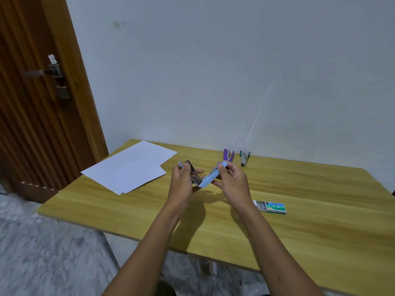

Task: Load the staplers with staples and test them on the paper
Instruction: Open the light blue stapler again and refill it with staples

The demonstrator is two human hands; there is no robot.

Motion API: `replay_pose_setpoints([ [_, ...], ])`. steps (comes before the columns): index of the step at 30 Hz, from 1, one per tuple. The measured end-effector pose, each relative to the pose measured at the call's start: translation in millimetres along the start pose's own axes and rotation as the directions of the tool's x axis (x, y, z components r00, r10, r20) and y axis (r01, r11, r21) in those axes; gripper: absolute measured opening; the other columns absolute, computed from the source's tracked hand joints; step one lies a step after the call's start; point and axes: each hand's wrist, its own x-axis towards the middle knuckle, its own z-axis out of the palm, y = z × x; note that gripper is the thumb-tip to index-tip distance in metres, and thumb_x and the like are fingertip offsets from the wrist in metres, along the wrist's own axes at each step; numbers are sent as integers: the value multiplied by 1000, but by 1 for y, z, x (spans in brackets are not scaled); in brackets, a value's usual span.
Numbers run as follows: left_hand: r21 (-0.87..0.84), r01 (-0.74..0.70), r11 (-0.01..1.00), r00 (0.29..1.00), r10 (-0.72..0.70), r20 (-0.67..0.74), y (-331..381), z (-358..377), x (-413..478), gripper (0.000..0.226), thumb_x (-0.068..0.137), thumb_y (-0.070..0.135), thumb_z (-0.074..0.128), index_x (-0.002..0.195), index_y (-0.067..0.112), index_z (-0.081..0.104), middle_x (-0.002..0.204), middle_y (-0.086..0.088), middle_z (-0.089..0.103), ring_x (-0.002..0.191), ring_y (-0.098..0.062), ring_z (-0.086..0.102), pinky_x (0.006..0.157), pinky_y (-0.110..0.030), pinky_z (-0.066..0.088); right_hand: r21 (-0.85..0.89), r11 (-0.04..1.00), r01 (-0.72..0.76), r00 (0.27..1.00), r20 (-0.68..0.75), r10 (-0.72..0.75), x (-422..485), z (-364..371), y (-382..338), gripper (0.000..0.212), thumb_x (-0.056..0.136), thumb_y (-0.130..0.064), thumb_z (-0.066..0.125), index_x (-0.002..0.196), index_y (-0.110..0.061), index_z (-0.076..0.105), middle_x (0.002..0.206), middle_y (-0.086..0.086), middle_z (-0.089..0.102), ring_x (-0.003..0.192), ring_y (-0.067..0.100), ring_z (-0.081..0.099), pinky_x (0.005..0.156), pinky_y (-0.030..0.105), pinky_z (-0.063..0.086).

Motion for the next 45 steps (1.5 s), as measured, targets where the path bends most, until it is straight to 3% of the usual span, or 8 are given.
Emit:
replay_pose_setpoints([
  [4, -210, 155, 965, 985, -168, -49, -1, 5, 6, 34, 106, 35, 32, 129, 12, 43, 90, -13, 72, 91, -29, 70, 82, -49, 58, 11, 995, 104, 994, -47, -103, -11, 4, -6, 16, 100, -19, 56, 111, -9, 59, 101, 0, 65, 87, 7, 73, 72, 24, 60],
  [9, -367, 186, 911, 979, -204, -9, 1, 8, 7, 37, 106, 26, 37, 137, 7, 37, 81, -14, 63, 81, -31, 70, 79, -50, 58, 20, 980, 198, 979, 56, -199, -19, 5, -6, 7, 98, -13, 60, 103, -15, 56, 89, -14, 75, 90, 13, 75, 81, 32, 60],
  [17, -337, 101, 936, 984, -145, -108, 6, 1, 9, 32, 107, 27, 35, 135, 11, 37, 95, -14, 62, 77, -31, 68, 64, -37, 60, -67, 983, 169, 959, 241, -148, -18, -10, 0, 15, 85, -13, 74, 94, -22, 67, 104, 6, 73, 99, 20, 73, 91, 51, 57],
  [24, -338, 24, 941, 995, -54, -81, 8, 0, 7, 33, 108, 27, 31, 136, 11, 32, 99, -15, 66, 88, -32, 72, 73, -40, 60, -145, 983, 113, 972, 220, -80, -12, -14, -1, 19, 87, -12, 75, 103, -21, 68, 102, -7, 74, 78, 2, 71, 77, 24, 58],
  [33, -383, 17, 923, 999, -31, -30, 5, -4, 10, 34, 107, 30, 29, 140, 20, 32, 122, -13, 65, 112, -27, 66, 93, -48, 53, -153, 988, -21, 970, 237, 58, -6, -17, 4, 39, 81, -10, 80, 118, -9, 67, 100, 3, 73, 74, 10, 74, 75, 22, 59],
  [37, -434, 26, 901, 999, -41, -26, 5, -4, 11, 34, 108, 30, 28, 137, 14, 35, 119, -19, 65, 105, -34, 67, 96, -53, 51, -166, 986, -22, 932, 353, 80, -10, -18, 0, 36, 80, -3, 80, 113, -11, 68, 100, 8, 72, 75, 10, 73, 73, 22, 58],
  [41, -458, 26, 889, 999, -43, -25, 5, -3, 10, 39, 108, 31, 24, 139, 8, 32, 104, -22, 65, 89, -37, 68, 84, -45, 55, -182, 983, -11, 864, 494, 101, -13, -18, -4, 43, 78, -1, 80, 114, -21, 66, 102, 16, 71, 81, 17, 70, 83, 41, 59],
  [45, -460, 19, 888, 999, -39, -35, 3, -3, 12, 43, 108, 31, 25, 144, 6, 29, 99, -22, 65, 82, -35, 69, 77, -43, 57, -186, 983, 13, 811, 577, 98, -15, -22, -5, 52, 77, -1, 80, 115, -32, 63, 100, 12, 72, 89, 20, 68, 84, 37, 59],
])
